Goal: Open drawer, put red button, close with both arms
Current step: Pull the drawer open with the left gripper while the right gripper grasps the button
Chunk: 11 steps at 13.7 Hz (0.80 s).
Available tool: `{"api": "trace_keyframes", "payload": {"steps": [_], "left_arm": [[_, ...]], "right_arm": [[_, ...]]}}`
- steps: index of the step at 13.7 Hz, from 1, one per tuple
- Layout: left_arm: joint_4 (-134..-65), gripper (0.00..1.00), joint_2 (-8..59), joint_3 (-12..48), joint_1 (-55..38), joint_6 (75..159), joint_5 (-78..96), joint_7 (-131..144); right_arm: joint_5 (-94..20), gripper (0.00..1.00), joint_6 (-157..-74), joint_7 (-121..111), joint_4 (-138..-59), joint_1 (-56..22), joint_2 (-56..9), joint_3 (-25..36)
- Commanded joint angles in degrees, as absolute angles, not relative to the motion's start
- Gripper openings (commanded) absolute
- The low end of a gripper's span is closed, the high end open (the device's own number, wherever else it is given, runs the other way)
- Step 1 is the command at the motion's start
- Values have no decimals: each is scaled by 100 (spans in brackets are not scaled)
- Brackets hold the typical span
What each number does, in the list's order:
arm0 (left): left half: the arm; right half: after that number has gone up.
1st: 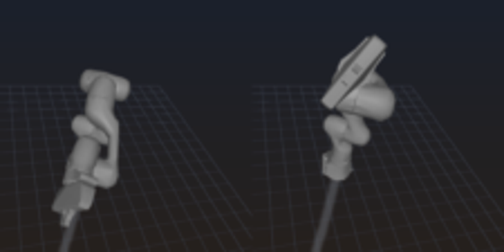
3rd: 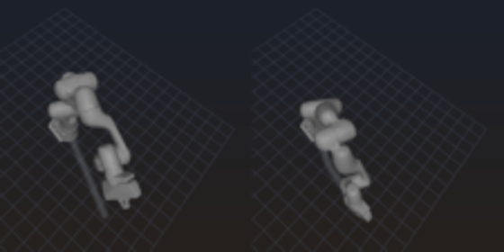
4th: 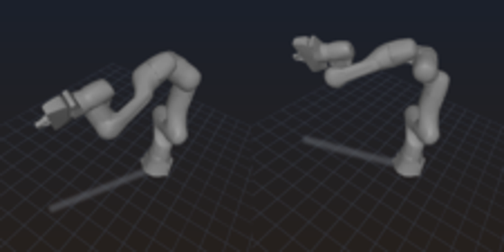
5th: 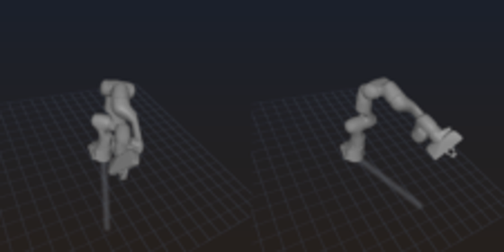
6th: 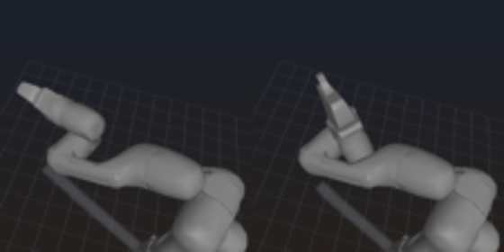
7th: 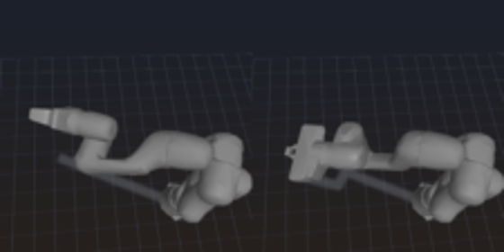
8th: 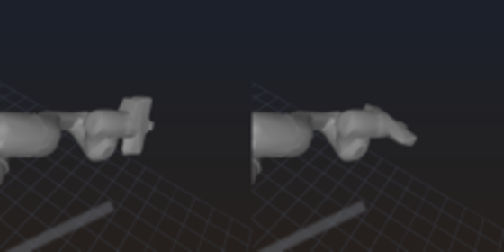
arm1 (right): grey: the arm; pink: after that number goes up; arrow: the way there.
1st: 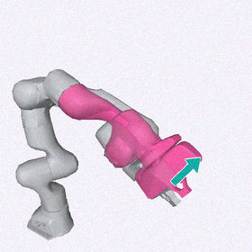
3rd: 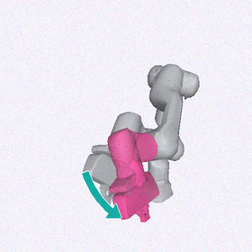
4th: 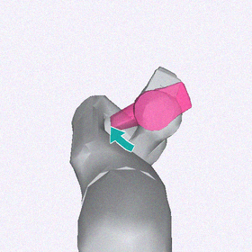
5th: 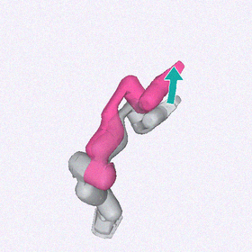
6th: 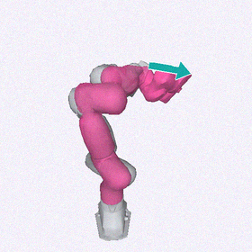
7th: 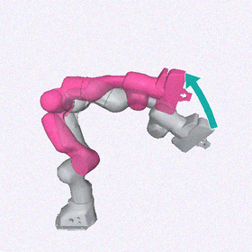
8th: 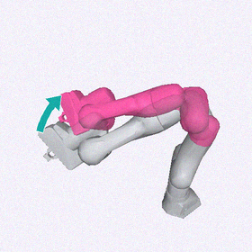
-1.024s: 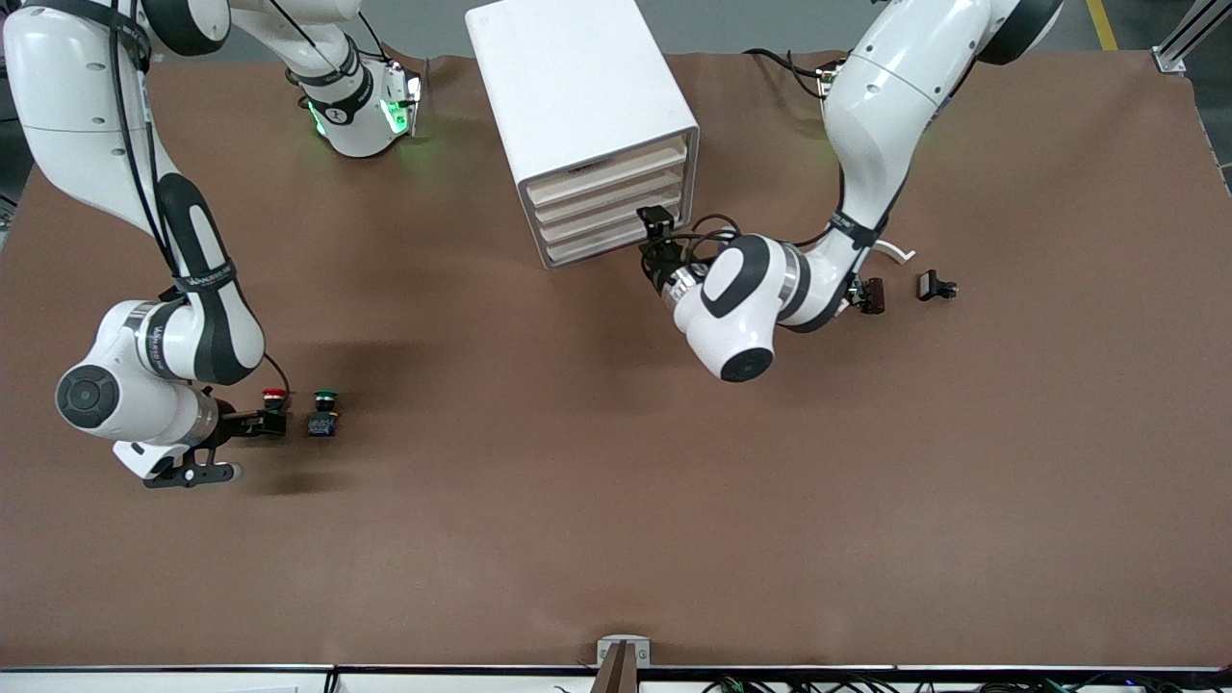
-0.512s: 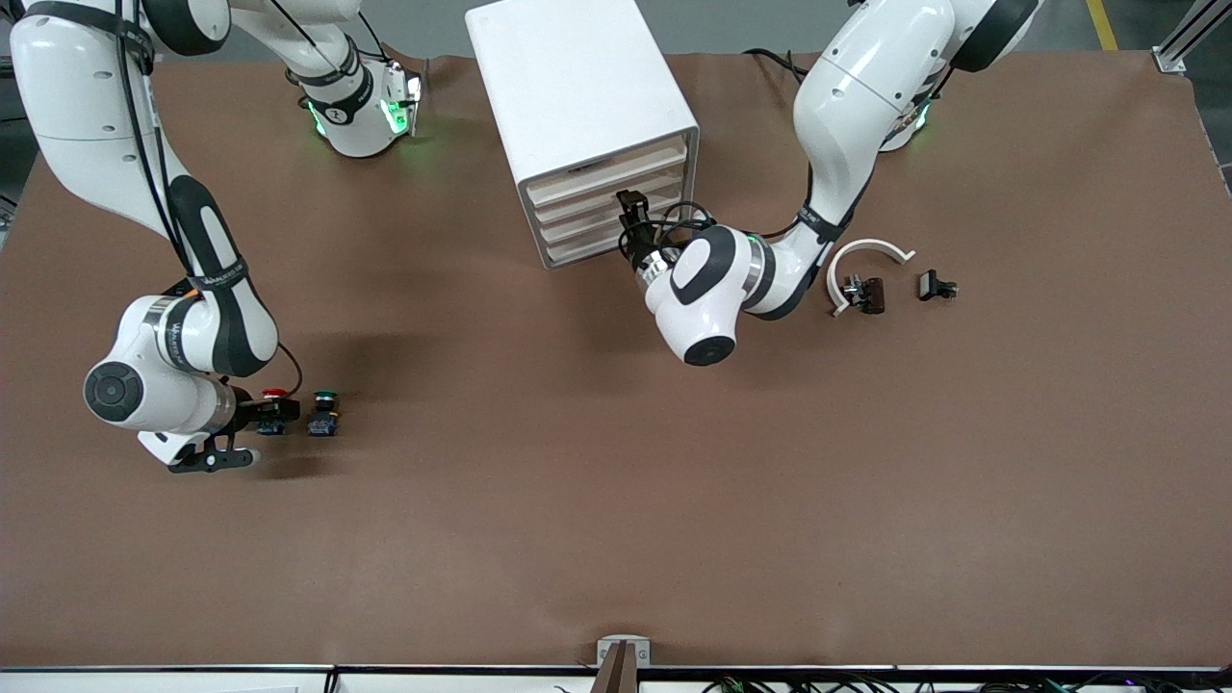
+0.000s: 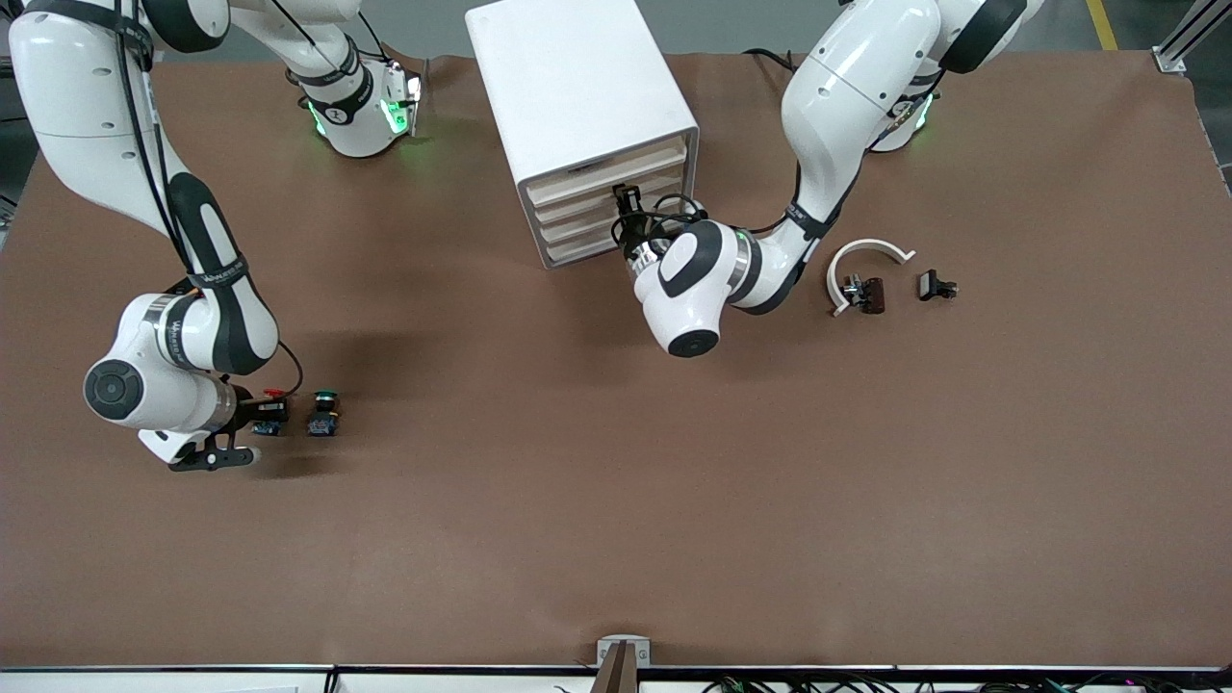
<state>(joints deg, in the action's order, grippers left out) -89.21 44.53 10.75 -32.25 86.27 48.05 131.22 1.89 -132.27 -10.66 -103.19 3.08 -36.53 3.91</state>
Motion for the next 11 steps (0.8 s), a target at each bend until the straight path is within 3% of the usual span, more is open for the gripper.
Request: {"api": "trace_keyframes", "payload": {"steps": [1,6,11], "left_arm": [[-8816,0,4562,1055,-3252,8596,4852,13140],[-8624,0,4605,889,-2831,8578,4755,13087],[-7964,0,4790,414,-2777,8578,4772,13026]], "right_arm": [[202,23,-12974,-1099,-10424,334,-3253,343],[193,23,-11578,-706,-10134,54,-2445,334],[193,25,-9935,1313,-9941,-955,-1452,334]]}}
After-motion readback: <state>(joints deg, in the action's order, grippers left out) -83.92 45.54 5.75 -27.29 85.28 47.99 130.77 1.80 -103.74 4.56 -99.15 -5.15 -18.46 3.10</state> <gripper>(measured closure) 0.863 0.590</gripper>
